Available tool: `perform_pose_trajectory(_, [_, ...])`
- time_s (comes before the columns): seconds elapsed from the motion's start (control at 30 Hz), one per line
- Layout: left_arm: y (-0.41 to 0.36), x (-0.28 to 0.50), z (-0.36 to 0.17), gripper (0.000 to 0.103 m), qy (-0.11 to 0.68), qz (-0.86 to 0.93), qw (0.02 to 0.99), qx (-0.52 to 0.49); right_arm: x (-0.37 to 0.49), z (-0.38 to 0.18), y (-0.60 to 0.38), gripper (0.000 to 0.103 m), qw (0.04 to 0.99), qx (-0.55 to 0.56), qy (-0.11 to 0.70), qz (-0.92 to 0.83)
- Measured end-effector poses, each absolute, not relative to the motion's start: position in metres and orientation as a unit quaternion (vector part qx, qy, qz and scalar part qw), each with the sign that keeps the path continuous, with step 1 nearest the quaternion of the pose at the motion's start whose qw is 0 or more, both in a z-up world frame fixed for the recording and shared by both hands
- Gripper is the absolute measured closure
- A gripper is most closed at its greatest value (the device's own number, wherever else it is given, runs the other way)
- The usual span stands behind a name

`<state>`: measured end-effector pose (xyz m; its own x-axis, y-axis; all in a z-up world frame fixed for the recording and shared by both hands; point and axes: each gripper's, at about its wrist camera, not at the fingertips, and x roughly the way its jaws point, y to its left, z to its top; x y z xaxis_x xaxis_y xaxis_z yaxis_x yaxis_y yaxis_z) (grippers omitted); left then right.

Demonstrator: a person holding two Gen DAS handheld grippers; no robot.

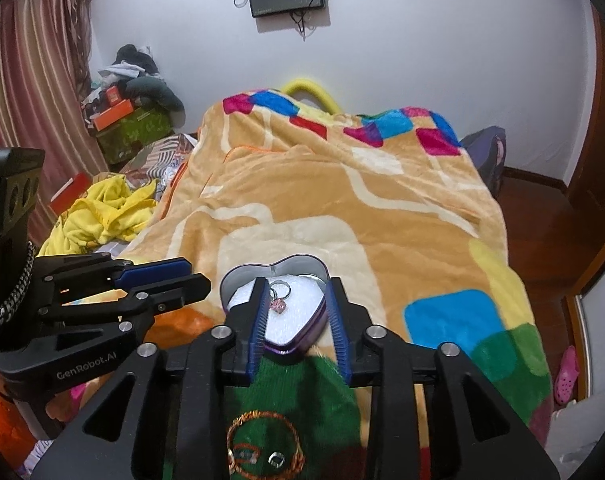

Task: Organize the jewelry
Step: 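Open the left tool to release the ring and withdraw, then grasp the red-and-gold wire bracelet with the right tool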

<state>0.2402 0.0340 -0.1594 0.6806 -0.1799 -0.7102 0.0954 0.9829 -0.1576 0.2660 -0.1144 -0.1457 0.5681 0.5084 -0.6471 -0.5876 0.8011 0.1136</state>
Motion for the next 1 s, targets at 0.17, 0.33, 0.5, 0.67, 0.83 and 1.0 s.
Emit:
perform_pose_trajectory(0.17, [0.034,0.223,-0.15,0.068,0.388,-0.072,0.917,-0.055,0.249,-0.134,-0.123,0.073,0.892,-0.06,0.332,0.3])
perform_pose_trajectory(0.33, [0.034,0.209,-0.147,0.066,0.392,-0.072,0.915,-0.058,0.233,-0.129,-0.131,0.072,0.898,-0.058,0.325,0.29])
perform_pose_trajectory(0.5, [0.032,0.193,-0.15,0.066,0.401,-0.073,0.911,-0.058,0.221,-0.131,-0.139,0.072,0.9,-0.057,0.329,0.28])
perform_pose_trajectory(0.67, [0.031,0.179,-0.158,0.066,0.413,-0.075,0.906,-0.056,0.213,-0.141,-0.147,0.072,0.899,-0.059,0.342,0.267])
perform_pose_trajectory(0.83, [0.026,0.172,-0.173,0.065,0.432,-0.08,0.897,-0.057,0.21,-0.159,-0.151,0.072,0.893,-0.052,0.365,0.257])
perform_pose_trajectory(1.0, [0.019,0.169,-0.189,0.066,0.448,-0.089,0.888,-0.056,0.205,-0.183,-0.153,0.072,0.883,-0.056,0.394,0.25])
